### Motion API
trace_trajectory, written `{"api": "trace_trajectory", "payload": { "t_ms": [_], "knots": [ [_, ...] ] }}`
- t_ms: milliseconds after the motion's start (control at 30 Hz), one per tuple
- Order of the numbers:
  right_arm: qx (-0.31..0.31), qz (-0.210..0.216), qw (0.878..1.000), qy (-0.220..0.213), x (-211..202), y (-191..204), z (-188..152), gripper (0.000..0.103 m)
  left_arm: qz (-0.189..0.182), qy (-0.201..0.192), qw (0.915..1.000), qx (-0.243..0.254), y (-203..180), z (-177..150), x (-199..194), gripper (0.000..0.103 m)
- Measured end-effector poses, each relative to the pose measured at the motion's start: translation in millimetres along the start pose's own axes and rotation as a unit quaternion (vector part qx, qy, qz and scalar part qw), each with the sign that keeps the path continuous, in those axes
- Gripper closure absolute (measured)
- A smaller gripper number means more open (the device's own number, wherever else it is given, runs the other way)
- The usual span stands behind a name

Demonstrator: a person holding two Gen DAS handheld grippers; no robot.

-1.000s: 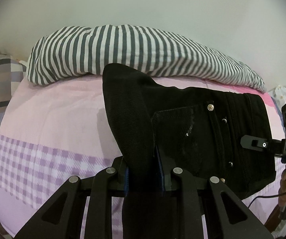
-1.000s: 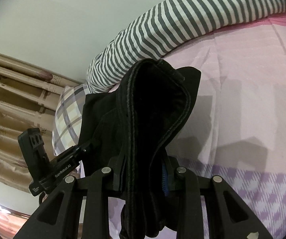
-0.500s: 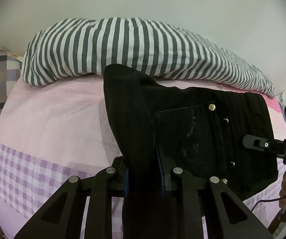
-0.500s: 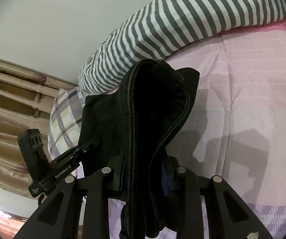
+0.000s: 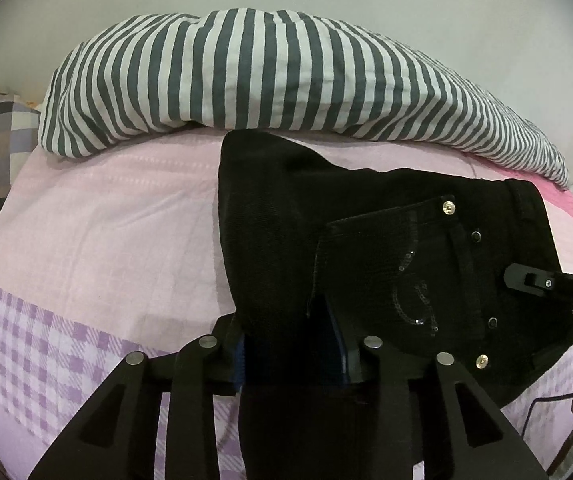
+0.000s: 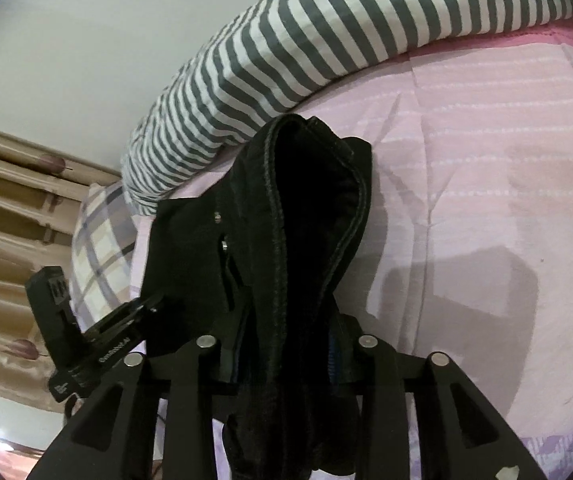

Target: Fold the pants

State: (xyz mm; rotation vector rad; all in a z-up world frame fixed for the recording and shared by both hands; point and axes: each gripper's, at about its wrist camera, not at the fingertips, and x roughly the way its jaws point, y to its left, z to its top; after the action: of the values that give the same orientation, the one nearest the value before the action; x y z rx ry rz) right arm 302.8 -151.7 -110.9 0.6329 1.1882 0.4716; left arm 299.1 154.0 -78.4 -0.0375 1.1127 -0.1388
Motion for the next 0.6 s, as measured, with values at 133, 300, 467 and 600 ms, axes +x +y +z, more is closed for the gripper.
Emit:
{"api": "trace_trajectory", "payload": {
  "t_ms": [133,300,467,600],
  "knots": [
    [0.003,-0.015,1.0,-0.002,-1,-1,-3,0.063,0.009,-0.001,1.0,-0.004,0,-1,-4,0.063],
    [-0.008,-0.042,0.999,-0.01,-7,5,-11,0.057,0.042,-0.01,0.999,0.009,-2,-13,-19,0.06],
    [-0.008,-0.054,0.998,-0.016,-14,5,-23,0.053,0.058,-0.005,0.9981,0.02,-4,-33,-27,0.06],
    [-0.015,-0.065,0.998,-0.016,-19,5,-40,0.049,0.058,0.002,0.9982,0.014,-2,-56,-29,0.06]
  ]
}}
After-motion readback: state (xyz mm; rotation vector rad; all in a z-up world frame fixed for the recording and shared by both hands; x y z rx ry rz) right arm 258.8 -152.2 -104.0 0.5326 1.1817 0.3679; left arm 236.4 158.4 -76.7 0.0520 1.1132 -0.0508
